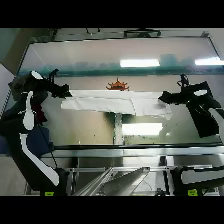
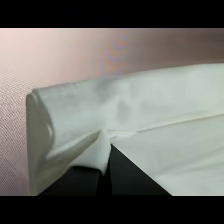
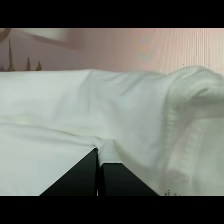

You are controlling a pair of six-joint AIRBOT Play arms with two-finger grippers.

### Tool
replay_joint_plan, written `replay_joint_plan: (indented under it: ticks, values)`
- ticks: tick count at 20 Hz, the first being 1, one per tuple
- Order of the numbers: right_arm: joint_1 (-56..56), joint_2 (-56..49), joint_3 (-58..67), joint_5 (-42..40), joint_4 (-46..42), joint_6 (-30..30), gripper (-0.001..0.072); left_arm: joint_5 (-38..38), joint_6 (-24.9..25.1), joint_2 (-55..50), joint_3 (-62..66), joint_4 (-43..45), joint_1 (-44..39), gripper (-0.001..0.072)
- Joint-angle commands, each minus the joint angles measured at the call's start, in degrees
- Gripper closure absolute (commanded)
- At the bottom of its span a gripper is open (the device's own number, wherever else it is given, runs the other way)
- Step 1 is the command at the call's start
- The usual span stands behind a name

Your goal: Fold the shirts.

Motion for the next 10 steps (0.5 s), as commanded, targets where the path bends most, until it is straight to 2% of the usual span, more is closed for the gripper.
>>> replay_joint_plan:
  ticks: [1, 3, 8, 10]
  values:
    - [1.64, 2.27, 2.69, 0.09, -10.58, 8.81, 0.0693, 0.76, -0.37, 2.10, 0.13, 0.44, -0.90, 0.0698]
    - [2.19, 2.32, 3.54, 0.59, -15.74, 12.04, 0.0693, 0.79, -0.35, 1.92, 0.11, 0.44, -1.40, 0.0697]
    - [5.46, 1.42, 3.56, -2.64, -17.55, 11.72, 0.0693, 2.10, 0.55, 0.39, 0.13, 1.07, -4.33, 0.0697]
    - [6.29, 1.05, 3.54, -2.80, -17.81, 11.98, 0.0693, 3.13, 0.48, 0.90, 0.13, 6.32, -6.03, 0.0697]
